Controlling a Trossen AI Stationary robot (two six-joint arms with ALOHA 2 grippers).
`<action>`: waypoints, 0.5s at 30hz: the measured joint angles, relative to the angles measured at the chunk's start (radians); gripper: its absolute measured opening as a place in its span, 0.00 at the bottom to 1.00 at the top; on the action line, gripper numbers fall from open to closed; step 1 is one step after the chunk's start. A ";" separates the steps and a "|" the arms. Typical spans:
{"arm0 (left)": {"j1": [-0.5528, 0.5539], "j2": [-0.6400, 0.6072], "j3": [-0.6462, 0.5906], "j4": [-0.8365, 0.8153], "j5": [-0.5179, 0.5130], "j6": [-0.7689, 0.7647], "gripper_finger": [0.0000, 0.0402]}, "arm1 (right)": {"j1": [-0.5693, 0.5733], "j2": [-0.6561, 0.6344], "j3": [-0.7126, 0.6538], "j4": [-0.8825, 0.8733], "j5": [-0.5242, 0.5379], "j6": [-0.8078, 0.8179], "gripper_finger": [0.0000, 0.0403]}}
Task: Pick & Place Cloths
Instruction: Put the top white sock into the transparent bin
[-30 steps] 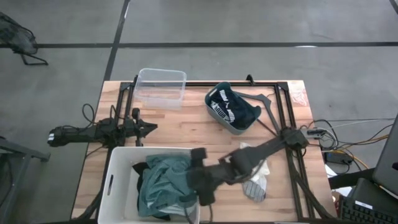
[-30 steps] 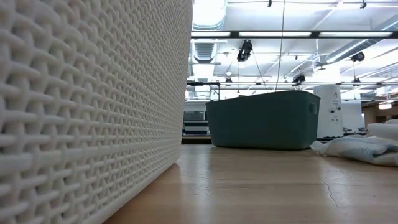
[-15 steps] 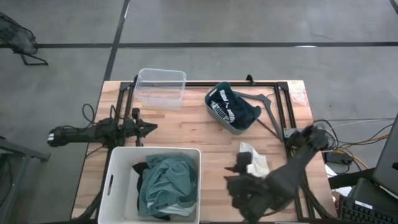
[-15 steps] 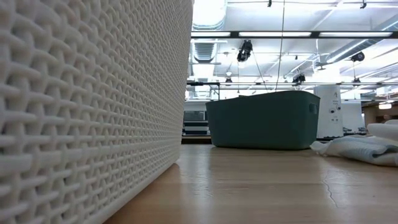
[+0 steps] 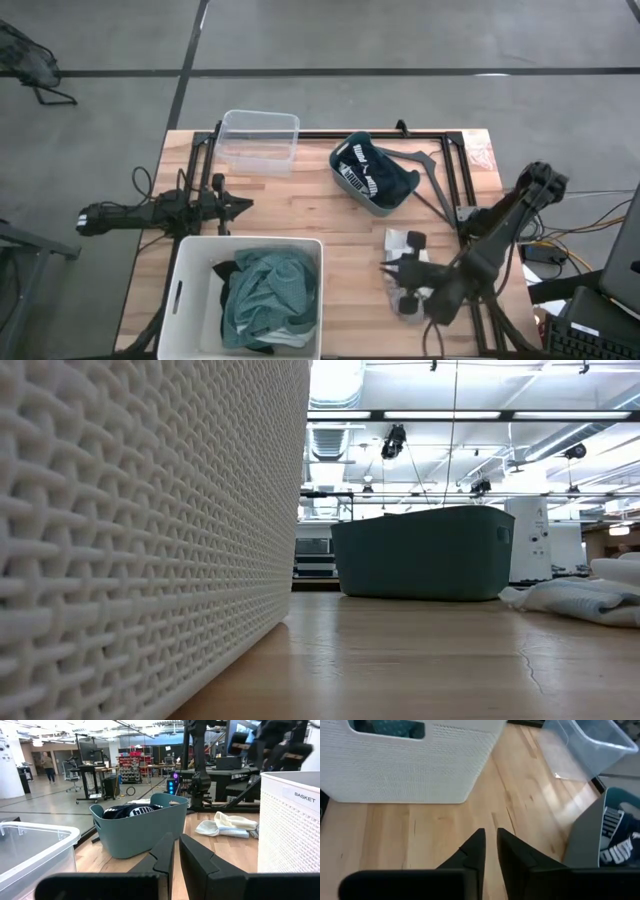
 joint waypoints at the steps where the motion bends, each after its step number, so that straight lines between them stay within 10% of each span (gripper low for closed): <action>1: 0.000 0.000 0.000 0.000 0.000 0.000 0.09 | 0.002 -0.031 -0.040 0.023 -0.001 0.006 0.09; 15: 0.000 0.000 0.000 0.000 0.000 0.000 0.09 | -0.044 -0.362 -0.535 0.507 0.012 -0.177 0.02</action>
